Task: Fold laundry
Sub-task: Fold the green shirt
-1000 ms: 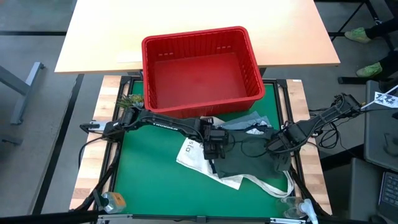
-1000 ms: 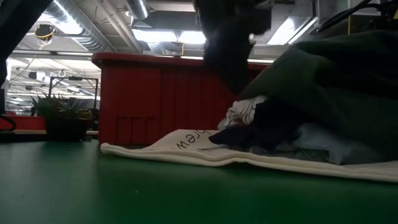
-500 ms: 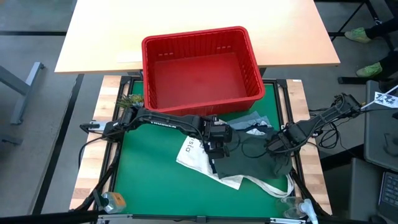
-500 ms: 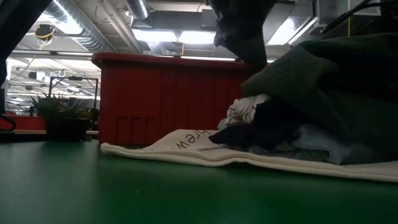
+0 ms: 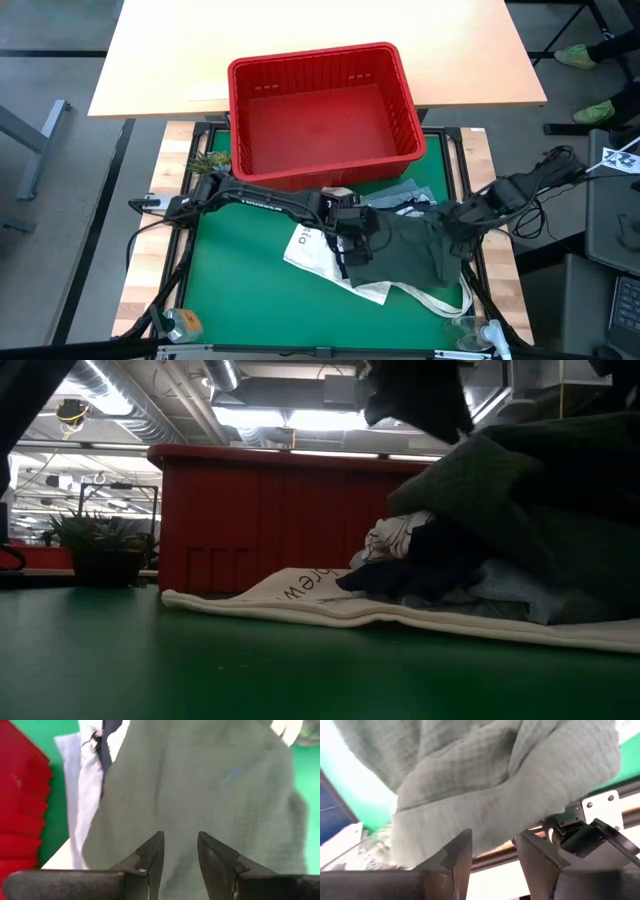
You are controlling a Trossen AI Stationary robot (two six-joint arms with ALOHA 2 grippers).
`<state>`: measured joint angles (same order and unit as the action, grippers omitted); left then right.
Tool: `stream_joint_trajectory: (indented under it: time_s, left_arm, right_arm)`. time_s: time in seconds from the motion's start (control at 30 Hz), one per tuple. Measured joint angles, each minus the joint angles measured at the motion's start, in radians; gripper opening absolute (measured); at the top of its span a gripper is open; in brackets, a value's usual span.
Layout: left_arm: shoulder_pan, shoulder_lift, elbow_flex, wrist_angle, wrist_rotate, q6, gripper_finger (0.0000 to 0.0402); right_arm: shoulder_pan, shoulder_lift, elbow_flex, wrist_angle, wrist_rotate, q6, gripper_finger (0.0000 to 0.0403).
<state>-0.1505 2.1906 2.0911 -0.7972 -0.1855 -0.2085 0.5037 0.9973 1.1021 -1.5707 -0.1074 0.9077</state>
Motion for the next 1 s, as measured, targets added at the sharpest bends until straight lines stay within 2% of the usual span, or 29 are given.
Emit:
stream_joint_trajectory:
  time_s: [0.17, 0.37, 0.63, 0.77, 0.9, 1.0]
  left_arm:
    - [-0.020, 0.000, -0.006, 0.096, -0.002, 0.000, 0.0112]
    - [-0.035, -0.003, -0.112, 0.308, -0.003, 0.000, 0.0112]
    - [-0.020, -0.003, -0.319, 0.532, -0.014, -0.002, 0.0112]
    - [-0.001, -0.003, -0.428, 0.545, -0.011, -0.067, 0.0112]
    - [0.016, -0.009, -0.503, 0.520, 0.003, -0.122, 0.0112]
    - [0.022, -0.012, -0.505, 0.436, 0.031, -0.133, 0.0112]
  right_arm:
    - [0.000, -0.066, 0.025, 0.000, 0.017, 0.000, 0.0154]
    - [0.000, -0.155, 0.028, -0.001, 0.084, 0.003, 0.0154]
    - [0.000, -0.185, 0.028, 0.011, 0.421, 0.003, 0.0154]
    - [0.000, -0.174, 0.028, 0.101, 0.488, -0.016, 0.0154]
    - [0.000, -0.150, 0.028, 0.250, 0.479, -0.102, 0.0154]
    - [0.000, -0.115, 0.028, 0.354, 0.470, -0.158, 0.0154]
